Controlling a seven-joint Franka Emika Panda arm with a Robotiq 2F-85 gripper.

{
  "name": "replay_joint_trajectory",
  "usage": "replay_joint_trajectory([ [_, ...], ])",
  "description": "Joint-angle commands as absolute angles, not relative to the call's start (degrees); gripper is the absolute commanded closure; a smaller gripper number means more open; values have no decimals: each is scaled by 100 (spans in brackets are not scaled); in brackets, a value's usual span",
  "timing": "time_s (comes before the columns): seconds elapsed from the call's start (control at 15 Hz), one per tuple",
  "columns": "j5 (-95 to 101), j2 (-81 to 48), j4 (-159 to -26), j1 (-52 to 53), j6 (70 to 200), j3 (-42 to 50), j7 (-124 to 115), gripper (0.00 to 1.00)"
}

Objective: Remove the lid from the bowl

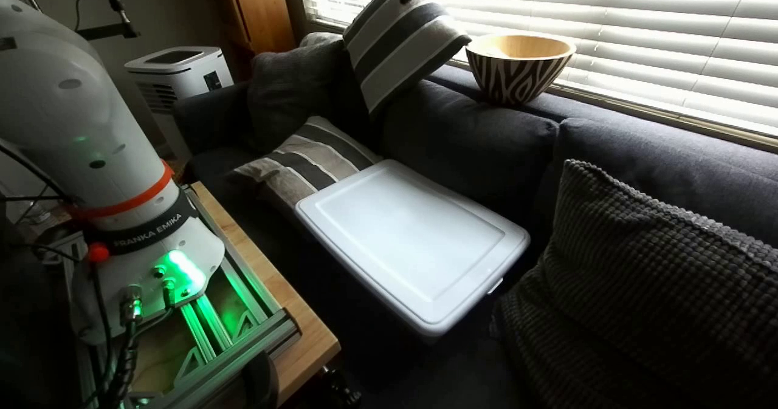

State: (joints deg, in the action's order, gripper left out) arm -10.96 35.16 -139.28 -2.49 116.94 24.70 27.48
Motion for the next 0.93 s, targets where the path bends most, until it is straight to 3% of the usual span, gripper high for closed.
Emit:
replay_joint_trajectory([
  [0.0, -1531, 2747, -14430, -12, 12569, 2846, 3789, 0],
  [0.47, -3410, 700, -14272, -77, 12094, 3615, 6356, 0],
  [0.8, -4669, -938, -13678, -1031, 10810, 3344, 7515, 0],
  [0.87, -4215, -121, -14155, -1070, 11363, 3062, 7004, 0],
])
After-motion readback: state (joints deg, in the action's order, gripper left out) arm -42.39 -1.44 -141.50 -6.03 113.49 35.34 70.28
